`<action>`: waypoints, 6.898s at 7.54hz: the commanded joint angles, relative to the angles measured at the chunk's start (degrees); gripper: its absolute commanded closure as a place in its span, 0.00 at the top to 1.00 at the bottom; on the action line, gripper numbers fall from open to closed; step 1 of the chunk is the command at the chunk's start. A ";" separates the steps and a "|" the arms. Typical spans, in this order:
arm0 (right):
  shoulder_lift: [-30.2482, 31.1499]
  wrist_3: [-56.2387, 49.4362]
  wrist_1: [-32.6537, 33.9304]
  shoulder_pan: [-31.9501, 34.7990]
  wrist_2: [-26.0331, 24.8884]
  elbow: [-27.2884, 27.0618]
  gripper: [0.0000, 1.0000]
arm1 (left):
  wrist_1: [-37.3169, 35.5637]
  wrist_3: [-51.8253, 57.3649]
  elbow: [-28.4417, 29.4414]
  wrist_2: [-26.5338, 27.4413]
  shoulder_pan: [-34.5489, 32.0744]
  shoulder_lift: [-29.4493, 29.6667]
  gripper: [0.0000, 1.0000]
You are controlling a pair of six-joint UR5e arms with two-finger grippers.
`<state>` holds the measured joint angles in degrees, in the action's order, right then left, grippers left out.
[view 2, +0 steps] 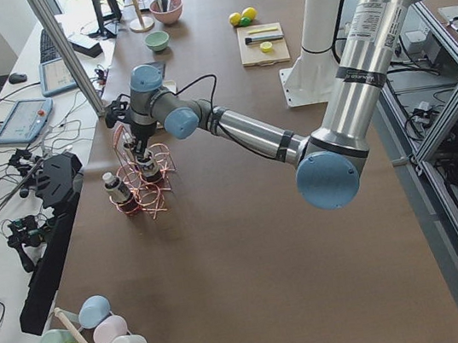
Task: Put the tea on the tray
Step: 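Close the left gripper on the bottle and lift it out of the rack, then carry the bottle toward the table center and set it upright there, then open the left gripper and withdraw the left arm to rest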
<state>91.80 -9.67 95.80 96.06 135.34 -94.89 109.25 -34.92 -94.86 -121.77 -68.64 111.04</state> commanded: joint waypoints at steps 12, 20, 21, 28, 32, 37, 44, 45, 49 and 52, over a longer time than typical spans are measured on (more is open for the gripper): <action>0.48 -0.17 0.09 0.01 0.27 0.50 1.00 | -39.93 -15.75 -35.20 8.79 9.79 5.73 0.00; 0.75 -0.17 0.00 0.97 0.36 0.15 1.00 | -50.12 -41.18 -17.57 29.64 41.81 34.69 0.00; 0.83 -0.17 0.00 0.97 0.36 0.15 1.00 | -47.14 -42.58 -15.03 31.23 43.92 34.51 0.00; 1.54 -0.26 0.09 1.59 0.36 0.15 1.00 | -40.43 -42.95 -8.59 32.74 45.18 33.89 0.00; 1.45 -0.17 0.00 1.59 0.36 0.41 1.00 | -40.26 -42.86 -8.15 32.74 45.18 33.54 0.00; 1.19 -0.09 0.00 1.59 0.36 0.50 1.00 | -38.68 -38.22 -8.24 32.83 45.18 32.14 0.82; 0.40 0.00 0.00 1.68 0.45 -0.55 1.00 | -35.87 -34.87 -13.66 32.82 37.81 26.83 0.97; -0.13 0.09 0.35 1.68 0.45 -1.34 1.00 | -30.21 -34.77 -15.69 33.18 35.70 21.99 0.97; -8.62 4.92 1.14 -4.00 0.10 -3.00 1.00 | -24.53 -23.79 -18.08 32.39 25.68 12.20 0.97; -22.68 16.37 14.03 -13.84 -0.25 -9.76 1.00 | -24.79 -23.09 -19.05 15.50 14.38 1.68 0.97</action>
<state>76.47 -1.49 103.09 88.10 135.36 -100.43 84.55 -58.64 -113.59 -95.37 -47.10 118.82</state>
